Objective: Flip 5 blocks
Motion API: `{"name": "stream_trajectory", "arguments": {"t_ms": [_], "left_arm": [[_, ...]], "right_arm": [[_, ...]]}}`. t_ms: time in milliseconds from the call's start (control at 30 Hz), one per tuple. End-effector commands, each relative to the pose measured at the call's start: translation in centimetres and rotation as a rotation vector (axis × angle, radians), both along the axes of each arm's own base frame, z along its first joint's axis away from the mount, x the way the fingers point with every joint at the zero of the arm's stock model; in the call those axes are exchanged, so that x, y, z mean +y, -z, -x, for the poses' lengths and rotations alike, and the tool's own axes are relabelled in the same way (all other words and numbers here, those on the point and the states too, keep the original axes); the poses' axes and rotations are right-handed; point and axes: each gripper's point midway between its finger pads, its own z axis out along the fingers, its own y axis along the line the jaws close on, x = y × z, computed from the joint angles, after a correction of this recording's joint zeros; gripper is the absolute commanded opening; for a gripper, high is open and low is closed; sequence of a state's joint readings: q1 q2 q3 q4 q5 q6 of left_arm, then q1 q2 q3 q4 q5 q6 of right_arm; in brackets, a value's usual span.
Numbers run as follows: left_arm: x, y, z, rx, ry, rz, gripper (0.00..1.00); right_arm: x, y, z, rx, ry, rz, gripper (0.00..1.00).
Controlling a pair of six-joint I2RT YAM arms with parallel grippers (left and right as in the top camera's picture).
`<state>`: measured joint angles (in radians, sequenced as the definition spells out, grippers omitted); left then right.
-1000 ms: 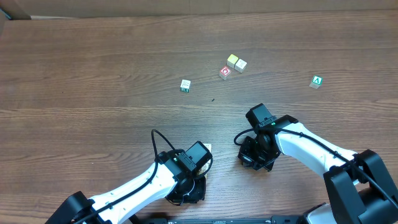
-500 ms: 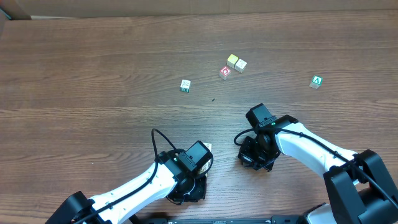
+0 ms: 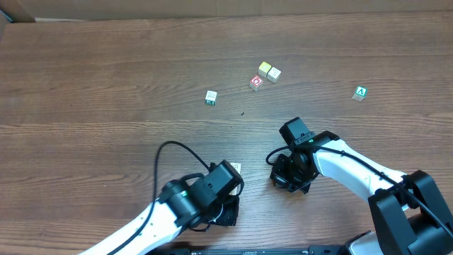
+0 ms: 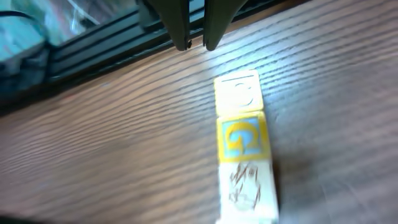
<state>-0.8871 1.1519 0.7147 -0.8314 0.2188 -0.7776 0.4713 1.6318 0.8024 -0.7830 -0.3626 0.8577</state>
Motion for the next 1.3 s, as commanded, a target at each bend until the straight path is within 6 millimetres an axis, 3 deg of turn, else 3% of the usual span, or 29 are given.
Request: {"name": "stream_trajectory", "arguments": {"t_ms": [0, 233, 367, 767, 1267], "left_arm": [[0.7, -1.5, -1.4, -0.103, -0.018, -0.018, 0.04], [2.1, -1.3, -2.7, -0.168, -0.085, -0.090, 0.04], [1.8, -1.5, -3.1, -0.184, -0.089, -0.077, 0.04], [1.7, -1.8, -4.0, -0.230, -0.105, -0.076, 0.04], [1.8, -1.8, -4.1, -0.232, -0.105, -0.078, 0.04]], "right_arm": [[1.1, -0.5, -0.8, -0.049, -0.049, -0.036, 0.04], [5.6, -1.0, -0.6, -0.164, -0.203, -0.122, 0.04], [6.8, -1.2, -0.6, -0.190, -0.208, -0.143, 0.04], [9.2, -2.2, -1.0, -0.246, -0.253, -0.234, 0.04], [9.8, -2.4, -0.7, -0.242, -0.265, -0.263, 0.04]]}}
